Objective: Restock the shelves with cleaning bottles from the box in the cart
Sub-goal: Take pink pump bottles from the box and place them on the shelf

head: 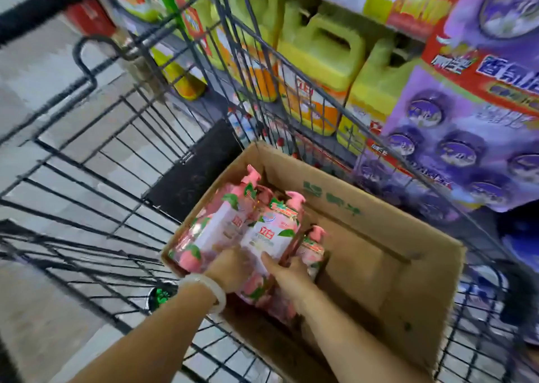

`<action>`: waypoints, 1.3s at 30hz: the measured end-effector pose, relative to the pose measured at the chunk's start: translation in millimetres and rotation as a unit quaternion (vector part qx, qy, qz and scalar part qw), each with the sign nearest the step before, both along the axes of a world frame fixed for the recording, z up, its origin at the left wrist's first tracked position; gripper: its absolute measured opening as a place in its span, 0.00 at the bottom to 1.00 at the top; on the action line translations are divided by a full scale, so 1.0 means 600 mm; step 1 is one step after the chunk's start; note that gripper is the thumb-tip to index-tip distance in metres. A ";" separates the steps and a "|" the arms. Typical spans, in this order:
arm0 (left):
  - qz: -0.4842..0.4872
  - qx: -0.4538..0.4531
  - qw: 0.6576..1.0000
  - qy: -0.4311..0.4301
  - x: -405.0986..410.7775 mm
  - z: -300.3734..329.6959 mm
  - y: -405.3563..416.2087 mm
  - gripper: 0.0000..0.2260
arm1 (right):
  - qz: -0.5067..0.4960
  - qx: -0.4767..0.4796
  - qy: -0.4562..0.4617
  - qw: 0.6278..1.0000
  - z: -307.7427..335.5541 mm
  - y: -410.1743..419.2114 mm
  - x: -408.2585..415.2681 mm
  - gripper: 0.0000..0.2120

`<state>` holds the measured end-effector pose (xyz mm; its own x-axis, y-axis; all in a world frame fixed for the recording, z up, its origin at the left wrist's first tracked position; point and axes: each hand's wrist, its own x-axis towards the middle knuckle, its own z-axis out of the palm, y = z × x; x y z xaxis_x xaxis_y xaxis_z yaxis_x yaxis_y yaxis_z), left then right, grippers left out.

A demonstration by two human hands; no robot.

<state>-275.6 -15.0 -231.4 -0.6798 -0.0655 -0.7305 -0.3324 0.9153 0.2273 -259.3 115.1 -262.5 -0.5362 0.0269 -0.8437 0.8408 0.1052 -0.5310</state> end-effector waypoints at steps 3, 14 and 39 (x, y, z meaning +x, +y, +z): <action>0.011 0.023 1.000 0.001 0.001 -0.020 0.000 0.16 | -0.040 0.015 -0.041 0.998 -0.009 -0.021 -0.011 0.31; 0.140 0.177 0.972 -0.061 0.002 -0.009 -0.013 0.16 | -0.110 -0.108 -0.068 0.986 0.001 0.030 0.019 0.20; -0.250 0.464 0.829 0.188 0.021 0.728 0.358 0.35 | -0.012 0.009 0.501 0.865 0.739 0.465 0.139 0.28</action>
